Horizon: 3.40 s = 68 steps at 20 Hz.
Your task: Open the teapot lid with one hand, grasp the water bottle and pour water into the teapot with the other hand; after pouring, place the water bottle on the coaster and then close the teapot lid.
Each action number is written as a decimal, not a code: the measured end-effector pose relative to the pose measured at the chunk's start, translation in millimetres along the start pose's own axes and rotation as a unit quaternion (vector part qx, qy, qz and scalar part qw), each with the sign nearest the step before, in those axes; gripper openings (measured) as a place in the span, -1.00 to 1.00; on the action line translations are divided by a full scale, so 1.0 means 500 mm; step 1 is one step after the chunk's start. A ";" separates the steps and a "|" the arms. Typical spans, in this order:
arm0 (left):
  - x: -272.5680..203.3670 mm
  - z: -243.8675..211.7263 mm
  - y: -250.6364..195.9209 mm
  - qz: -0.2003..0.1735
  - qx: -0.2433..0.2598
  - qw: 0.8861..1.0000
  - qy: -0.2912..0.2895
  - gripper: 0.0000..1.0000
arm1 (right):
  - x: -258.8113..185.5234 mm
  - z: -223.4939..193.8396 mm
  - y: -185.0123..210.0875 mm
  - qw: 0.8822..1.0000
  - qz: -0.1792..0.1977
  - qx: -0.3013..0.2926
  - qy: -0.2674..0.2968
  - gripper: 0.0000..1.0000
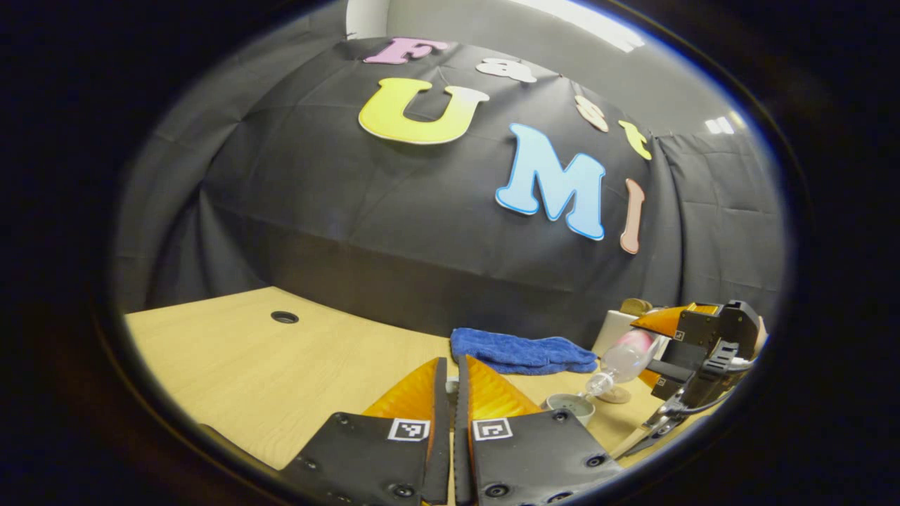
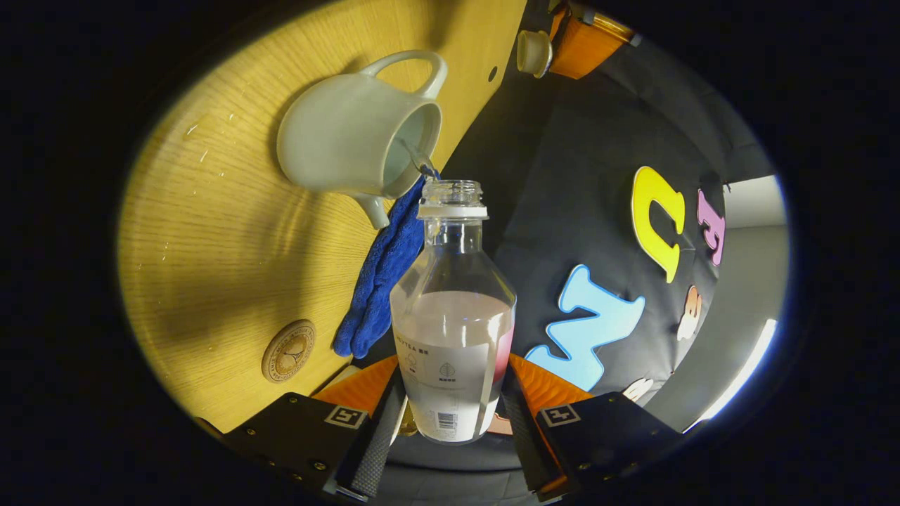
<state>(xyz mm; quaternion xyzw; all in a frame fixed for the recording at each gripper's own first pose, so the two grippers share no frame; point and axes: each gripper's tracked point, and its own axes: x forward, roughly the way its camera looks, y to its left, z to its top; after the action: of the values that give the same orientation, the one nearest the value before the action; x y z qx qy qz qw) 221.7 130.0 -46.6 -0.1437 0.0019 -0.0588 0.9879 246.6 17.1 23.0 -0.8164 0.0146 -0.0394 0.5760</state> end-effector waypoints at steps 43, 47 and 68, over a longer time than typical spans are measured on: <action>0.001 -0.002 -0.006 -0.006 -0.011 1.000 0.001 -0.82 | 0.013 0.018 0.017 0.996 -0.006 0.080 -0.041 0.50; 0.001 -0.004 -0.004 -0.001 -0.011 1.000 0.000 -0.84 | 0.009 0.016 0.052 0.983 0.036 0.179 -0.038 0.49; 0.004 -0.020 -0.011 -0.008 -0.015 1.000 0.015 -0.82 | 0.063 -0.074 0.155 0.698 0.144 0.701 0.028 0.50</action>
<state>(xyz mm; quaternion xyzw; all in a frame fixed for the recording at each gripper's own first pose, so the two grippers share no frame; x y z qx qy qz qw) 223.1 121.4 -54.8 -0.1575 0.0164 -0.0690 0.9850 276.9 -45.8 -36.0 -0.1624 0.1169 0.0222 0.9795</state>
